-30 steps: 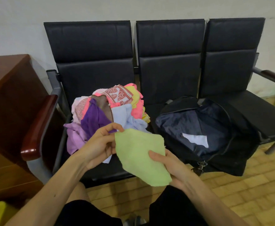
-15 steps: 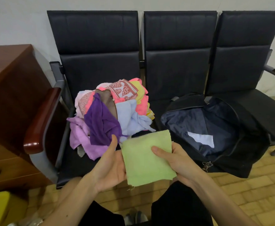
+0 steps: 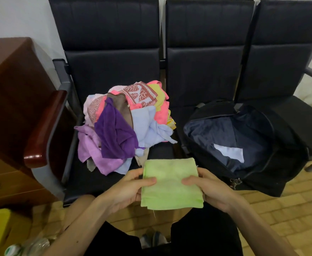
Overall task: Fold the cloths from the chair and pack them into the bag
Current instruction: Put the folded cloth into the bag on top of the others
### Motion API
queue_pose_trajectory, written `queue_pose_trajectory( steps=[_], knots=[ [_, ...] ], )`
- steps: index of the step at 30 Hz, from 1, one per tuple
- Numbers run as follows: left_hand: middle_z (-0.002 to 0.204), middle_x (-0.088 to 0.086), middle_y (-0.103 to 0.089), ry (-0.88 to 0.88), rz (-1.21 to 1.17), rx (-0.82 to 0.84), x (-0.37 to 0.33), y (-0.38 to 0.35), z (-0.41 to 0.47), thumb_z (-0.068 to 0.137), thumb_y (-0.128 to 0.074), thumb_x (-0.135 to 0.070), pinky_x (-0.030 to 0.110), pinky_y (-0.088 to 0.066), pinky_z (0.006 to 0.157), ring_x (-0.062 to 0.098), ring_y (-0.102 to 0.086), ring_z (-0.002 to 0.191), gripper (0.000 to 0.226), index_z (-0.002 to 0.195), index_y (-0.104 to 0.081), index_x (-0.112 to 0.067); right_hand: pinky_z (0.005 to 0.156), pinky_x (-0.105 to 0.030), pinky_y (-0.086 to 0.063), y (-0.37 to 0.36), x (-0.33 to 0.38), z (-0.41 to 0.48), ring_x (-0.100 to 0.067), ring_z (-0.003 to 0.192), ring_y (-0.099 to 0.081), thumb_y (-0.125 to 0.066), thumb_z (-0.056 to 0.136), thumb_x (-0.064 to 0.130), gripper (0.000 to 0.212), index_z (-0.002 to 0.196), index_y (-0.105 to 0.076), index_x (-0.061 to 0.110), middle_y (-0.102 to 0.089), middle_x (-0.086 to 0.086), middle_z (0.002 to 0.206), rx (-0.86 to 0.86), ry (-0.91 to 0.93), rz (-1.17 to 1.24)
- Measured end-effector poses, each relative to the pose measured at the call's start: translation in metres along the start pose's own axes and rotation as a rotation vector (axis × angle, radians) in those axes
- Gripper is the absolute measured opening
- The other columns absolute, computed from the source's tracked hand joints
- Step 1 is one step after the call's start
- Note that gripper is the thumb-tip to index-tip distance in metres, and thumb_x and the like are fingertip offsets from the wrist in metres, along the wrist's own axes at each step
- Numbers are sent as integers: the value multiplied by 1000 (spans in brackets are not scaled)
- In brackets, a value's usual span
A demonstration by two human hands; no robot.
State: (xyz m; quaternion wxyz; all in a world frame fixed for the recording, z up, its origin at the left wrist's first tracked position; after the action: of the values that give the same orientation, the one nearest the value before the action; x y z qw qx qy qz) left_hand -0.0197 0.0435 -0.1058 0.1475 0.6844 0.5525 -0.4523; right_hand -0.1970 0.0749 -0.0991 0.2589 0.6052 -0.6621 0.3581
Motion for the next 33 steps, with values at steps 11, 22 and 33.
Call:
queue_pose_trajectory(
  steps=[11,22,33],
  knots=[
    [121,20,-69,-233,7,128,-50,-5,-30,81,-63,-1,41,-61,82,34,-70,105,48,128,-62,-13,79,-28,-59,-17,55,-31,-23,99,-71,-60,83,-3,43,124,-63,11,-72,-14,116,145,329,12],
    [105,15,-75,-327,5,105,-56,-13,-48,75,-60,4,30,-60,72,25,-74,96,27,83,-82,-10,77,-32,-49,-13,56,-47,-28,95,-64,-41,93,-16,52,77,-80,16,-73,-13,100,132,428,-60],
    [123,22,-67,-167,-79,148,-37,-39,-3,87,-39,-15,45,-55,78,35,-68,99,39,91,-77,-5,82,-47,-54,29,12,-31,-37,112,-57,-83,64,39,64,123,-68,16,-64,-15,126,303,263,331]
  ],
)
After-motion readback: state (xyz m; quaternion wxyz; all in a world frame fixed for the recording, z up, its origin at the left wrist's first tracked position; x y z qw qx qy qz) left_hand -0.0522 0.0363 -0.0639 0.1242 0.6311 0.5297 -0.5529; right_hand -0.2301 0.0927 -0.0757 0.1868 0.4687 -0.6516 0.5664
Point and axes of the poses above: each hand's wrist, its own z-axis towards the middle knuckle, its own y-axis out of the back of the hand, x = y × z, the point moved 10 cm from there along z, towards the middle knuckle
